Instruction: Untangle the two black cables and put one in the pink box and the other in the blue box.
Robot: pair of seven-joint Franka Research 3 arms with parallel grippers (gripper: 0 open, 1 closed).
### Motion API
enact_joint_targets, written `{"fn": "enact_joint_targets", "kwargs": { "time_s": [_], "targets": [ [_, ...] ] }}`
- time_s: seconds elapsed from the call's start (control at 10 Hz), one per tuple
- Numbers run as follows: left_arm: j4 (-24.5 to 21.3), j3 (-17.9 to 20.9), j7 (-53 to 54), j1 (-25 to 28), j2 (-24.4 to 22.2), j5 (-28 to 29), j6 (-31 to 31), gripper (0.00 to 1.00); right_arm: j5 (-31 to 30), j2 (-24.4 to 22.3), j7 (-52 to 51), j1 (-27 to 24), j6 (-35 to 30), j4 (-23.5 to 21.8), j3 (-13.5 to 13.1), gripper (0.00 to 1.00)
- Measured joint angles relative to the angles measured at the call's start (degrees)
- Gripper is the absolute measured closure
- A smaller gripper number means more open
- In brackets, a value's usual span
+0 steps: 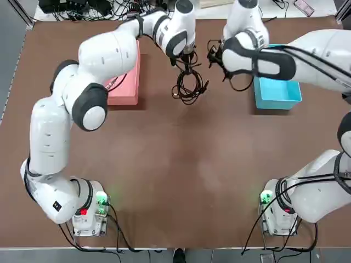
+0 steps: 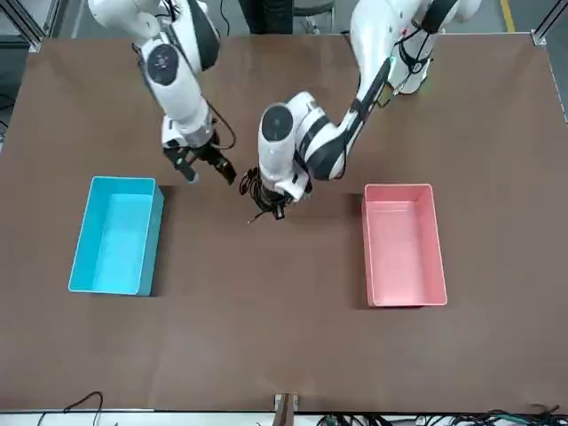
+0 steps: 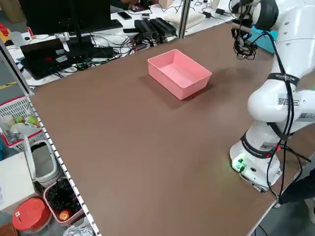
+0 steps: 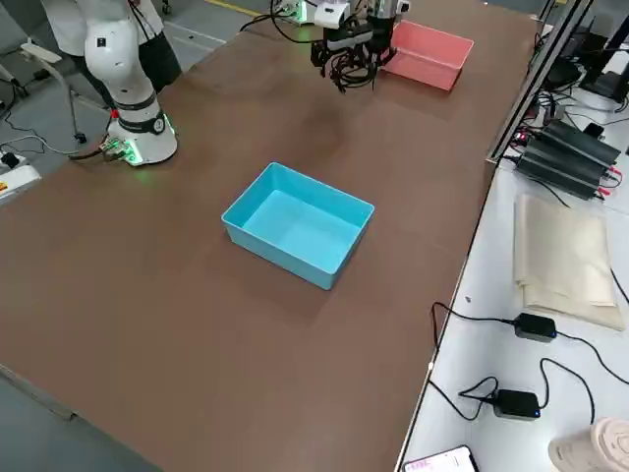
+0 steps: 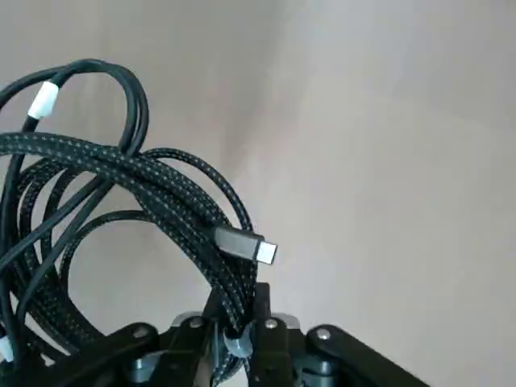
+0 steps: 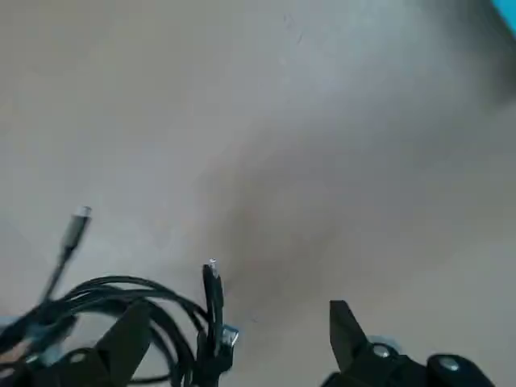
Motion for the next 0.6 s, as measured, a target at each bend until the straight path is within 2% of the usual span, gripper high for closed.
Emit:
{"fn": "enact_joint_targets", "kwargs": {
  "time_s": [0.6],
  "targets": [
    [-0.30, -0.09, 0.02, 0.06, 0.59, -0.33, 0.42, 0.84, 0.00, 0.39, 0.02, -0.35, 0.16, 0.18, -1.02, 0.01]
  ]
}}
